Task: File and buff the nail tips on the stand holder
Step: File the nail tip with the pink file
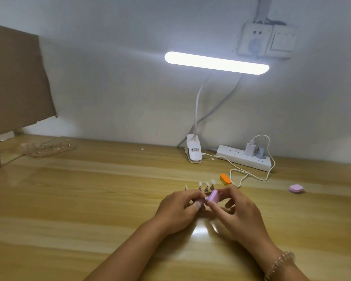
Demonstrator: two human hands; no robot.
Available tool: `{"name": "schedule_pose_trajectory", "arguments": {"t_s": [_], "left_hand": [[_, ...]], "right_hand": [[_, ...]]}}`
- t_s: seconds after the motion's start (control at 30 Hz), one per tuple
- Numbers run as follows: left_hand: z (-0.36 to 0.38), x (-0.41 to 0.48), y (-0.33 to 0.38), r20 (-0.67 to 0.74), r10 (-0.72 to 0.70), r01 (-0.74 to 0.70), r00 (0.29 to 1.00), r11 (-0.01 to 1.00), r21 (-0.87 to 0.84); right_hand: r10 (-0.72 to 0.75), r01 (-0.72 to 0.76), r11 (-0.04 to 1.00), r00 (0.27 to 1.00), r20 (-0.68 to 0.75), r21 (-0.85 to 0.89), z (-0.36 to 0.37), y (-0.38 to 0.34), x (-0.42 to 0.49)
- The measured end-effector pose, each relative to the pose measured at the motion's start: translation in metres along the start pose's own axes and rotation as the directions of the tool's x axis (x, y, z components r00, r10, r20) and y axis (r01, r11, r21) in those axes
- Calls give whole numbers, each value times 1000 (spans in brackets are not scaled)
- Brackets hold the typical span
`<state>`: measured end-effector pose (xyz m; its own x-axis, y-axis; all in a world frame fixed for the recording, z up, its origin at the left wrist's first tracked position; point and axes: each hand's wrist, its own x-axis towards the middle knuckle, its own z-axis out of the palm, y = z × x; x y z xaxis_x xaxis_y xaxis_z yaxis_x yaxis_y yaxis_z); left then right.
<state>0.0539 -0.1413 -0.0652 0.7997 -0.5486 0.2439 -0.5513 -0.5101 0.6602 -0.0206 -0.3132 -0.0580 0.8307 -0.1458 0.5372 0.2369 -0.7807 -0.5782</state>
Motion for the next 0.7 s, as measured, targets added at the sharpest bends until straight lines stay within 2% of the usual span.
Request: {"name": "schedule_pose_trajectory", "arguments": {"t_s": [0.13, 0.27, 0.37, 0.5, 0.63, 0.7], "left_hand": [[-1, 0, -1, 2, 8, -8, 1000, 1000, -5], [0, 0, 0, 4, 8, -8, 1000, 1000, -10], [-2, -2, 1, 18, 7, -6, 1000, 1000, -31], [-2, -3, 5, 1, 12, -12, 1000, 999, -52], [-3, -3, 4, -6, 24, -24, 1000, 998, -63], [-4, -3, 4, -12, 22, -23, 1000, 997, -70]], "right_hand": [[-94, 94, 996, 992, 83, -1, 2, -5, -6], [-26, 26, 1000, 1000, 12, -9, 1, 1, -1], [-101, 101, 995, 992, 69, 1, 3, -2, -5], [3, -4, 999, 1000, 14, 34, 3, 6, 1], [-88, 83, 994, 993, 81, 64, 4, 0, -5], [-46, 42, 996, 997, 60, 76, 4, 1, -2]]}}
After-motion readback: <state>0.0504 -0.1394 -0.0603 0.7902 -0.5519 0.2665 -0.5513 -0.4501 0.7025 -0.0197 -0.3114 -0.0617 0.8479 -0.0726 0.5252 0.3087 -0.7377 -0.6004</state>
